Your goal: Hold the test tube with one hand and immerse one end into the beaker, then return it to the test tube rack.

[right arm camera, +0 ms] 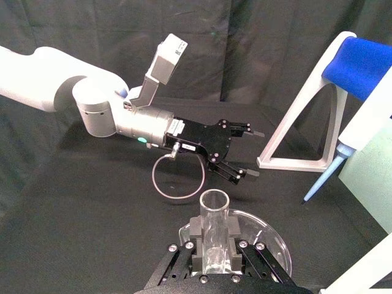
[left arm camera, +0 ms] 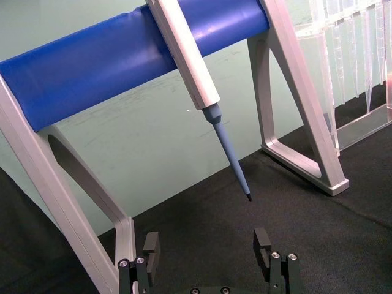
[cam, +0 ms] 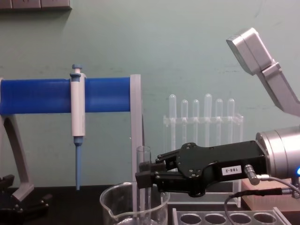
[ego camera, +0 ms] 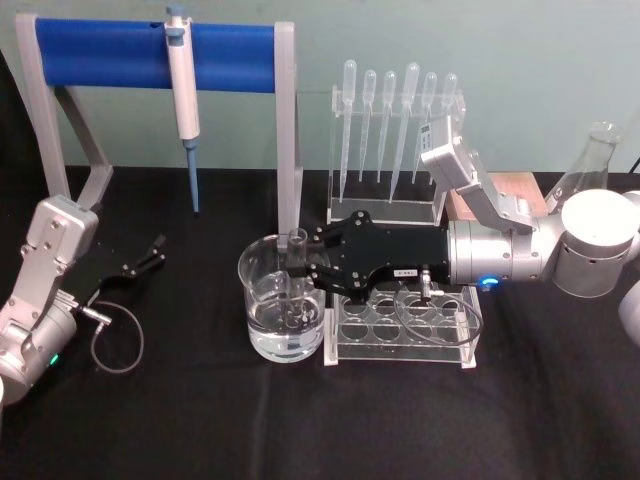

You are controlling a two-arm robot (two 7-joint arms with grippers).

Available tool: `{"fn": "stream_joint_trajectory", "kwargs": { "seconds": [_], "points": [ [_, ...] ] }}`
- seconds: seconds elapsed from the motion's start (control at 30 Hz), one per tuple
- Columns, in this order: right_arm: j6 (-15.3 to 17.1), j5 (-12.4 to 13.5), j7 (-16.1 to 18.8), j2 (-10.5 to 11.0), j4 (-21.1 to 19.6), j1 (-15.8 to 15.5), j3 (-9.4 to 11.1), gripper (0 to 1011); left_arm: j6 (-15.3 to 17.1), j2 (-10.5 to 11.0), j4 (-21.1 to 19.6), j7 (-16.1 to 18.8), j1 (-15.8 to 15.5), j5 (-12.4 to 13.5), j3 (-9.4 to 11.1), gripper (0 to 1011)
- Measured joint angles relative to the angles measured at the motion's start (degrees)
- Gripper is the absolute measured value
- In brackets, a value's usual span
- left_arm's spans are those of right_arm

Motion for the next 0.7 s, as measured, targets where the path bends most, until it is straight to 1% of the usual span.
{"fn": "stream_joint_trajectory", "kwargs": {
  "seconds": [0.7],
  "points": [
    [0.00, 0.00, -0.01, 0.00, 0.00, 0.00, 0.00, 233, 0.00, 0.00, 0.00, 0.00, 0.00, 0.00, 0.00, 1000]
  ]
}}
